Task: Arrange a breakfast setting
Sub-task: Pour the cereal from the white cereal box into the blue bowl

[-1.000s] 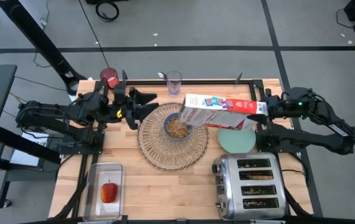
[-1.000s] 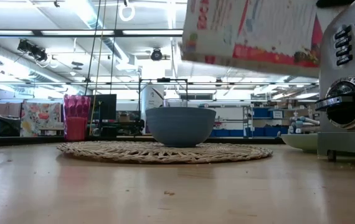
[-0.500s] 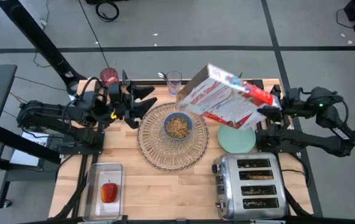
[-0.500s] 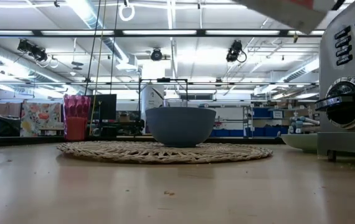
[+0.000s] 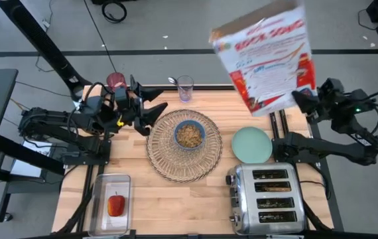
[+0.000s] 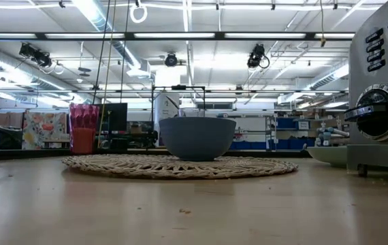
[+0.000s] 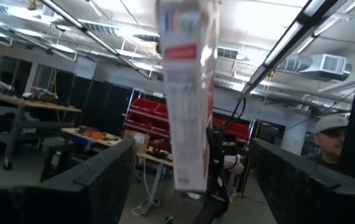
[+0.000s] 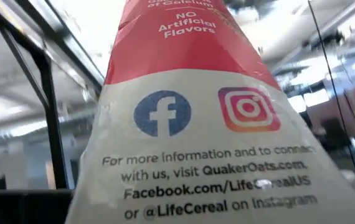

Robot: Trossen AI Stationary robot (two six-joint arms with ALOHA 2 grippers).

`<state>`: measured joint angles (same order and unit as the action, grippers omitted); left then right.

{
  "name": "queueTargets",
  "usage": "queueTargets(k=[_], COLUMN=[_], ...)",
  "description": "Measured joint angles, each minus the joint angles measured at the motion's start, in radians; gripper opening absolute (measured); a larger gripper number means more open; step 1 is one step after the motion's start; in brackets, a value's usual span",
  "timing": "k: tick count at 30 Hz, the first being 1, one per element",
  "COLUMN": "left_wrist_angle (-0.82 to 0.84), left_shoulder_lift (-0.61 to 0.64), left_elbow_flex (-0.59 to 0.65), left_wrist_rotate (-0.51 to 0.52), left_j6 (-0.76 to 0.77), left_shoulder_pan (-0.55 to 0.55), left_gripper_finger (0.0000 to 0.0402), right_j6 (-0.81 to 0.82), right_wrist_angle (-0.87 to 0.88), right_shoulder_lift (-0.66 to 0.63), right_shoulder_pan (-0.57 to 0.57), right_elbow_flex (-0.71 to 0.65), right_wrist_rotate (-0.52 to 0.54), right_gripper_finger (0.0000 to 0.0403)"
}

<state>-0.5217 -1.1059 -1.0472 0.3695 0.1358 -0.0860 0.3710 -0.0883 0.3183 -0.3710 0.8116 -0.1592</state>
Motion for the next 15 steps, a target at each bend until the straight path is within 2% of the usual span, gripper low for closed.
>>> queueTargets(k=[6, 9, 15], left_wrist_angle=[-0.128, -0.193, -0.111], left_shoulder_lift=[-0.075, -0.120, -0.158], left_elbow_flex=[0.000, -0.006, -0.072], left_wrist_rotate=[-0.002, -0.047, -0.164], left_j6=[-0.068, -0.069, 0.014], left_shoulder_pan=[0.000, 0.016, 0.079], left_gripper_finger=[0.0319, 0.0319, 0.0319], right_j6=[0.038, 0.056, 0.072], right_wrist_angle=[-0.202, -0.307, -0.438], right_shoulder_lift=[0.104, 0.172, 0.286], right_shoulder_pan=[0.000, 0.000, 0.000], right_elbow_flex=[0.000, 0.000, 0.000], right_wrist_rotate=[0.001, 0.001, 0.002], right_gripper_finger=[0.0204, 0.0204, 0.0203])
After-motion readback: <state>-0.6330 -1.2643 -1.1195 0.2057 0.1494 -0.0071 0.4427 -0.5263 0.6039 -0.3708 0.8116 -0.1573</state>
